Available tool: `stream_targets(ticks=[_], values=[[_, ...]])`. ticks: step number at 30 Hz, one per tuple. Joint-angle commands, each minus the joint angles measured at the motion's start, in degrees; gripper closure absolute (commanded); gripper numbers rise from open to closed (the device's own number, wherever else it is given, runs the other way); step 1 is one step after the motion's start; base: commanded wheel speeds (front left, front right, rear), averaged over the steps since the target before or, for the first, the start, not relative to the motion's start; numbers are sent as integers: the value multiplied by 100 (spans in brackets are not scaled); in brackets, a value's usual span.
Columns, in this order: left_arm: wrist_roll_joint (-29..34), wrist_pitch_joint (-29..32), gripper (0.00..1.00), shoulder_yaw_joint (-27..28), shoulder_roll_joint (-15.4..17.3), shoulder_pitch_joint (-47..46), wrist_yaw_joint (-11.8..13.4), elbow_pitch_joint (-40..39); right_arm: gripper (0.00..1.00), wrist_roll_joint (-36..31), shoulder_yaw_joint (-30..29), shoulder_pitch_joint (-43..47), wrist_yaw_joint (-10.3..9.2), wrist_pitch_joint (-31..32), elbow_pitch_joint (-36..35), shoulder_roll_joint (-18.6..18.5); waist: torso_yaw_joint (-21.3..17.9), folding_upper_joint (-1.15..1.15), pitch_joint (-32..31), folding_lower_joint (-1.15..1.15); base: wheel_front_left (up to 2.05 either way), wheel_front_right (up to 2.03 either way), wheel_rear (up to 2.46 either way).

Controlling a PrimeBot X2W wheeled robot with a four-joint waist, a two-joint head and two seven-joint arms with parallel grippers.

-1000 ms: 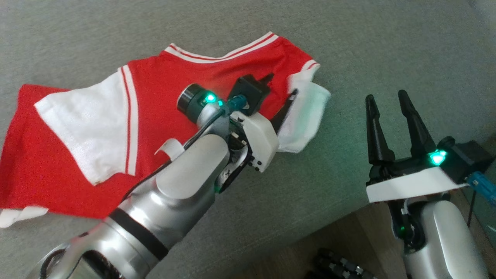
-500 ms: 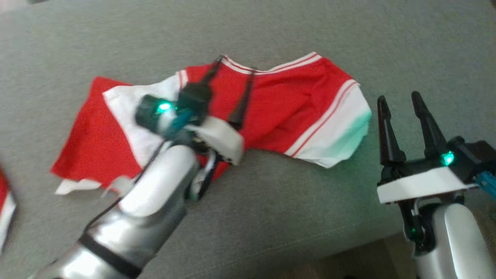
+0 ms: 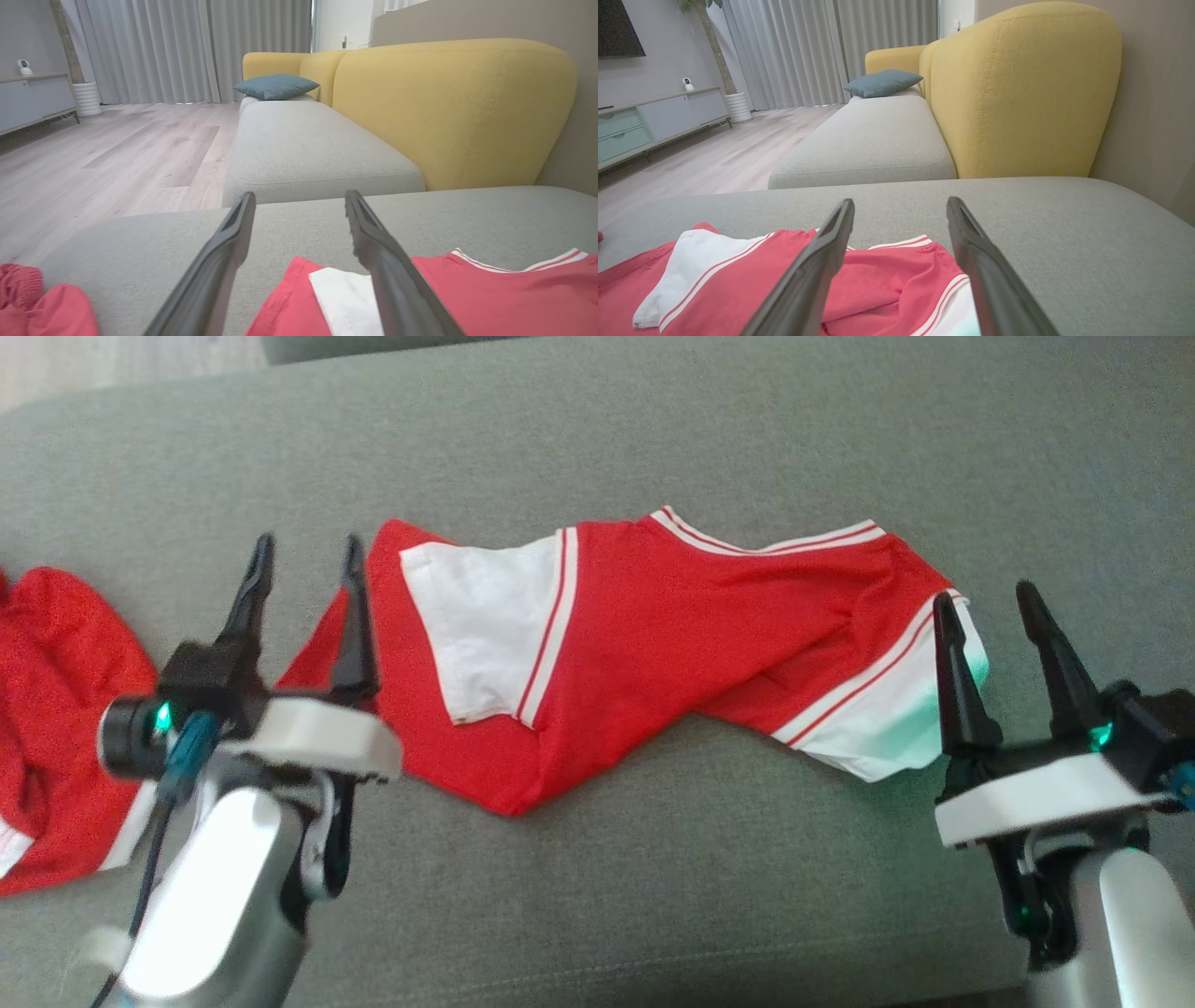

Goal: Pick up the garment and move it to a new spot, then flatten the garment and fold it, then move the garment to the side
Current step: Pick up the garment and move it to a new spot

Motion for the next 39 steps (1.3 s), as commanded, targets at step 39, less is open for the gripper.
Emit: stream_targets(ticks=[39], values=[[731,-29,0,1062,46,1652,-864,-644,0,-21,118,737,43,313,-293,-47,208,0,-782,0,0,0,0]])
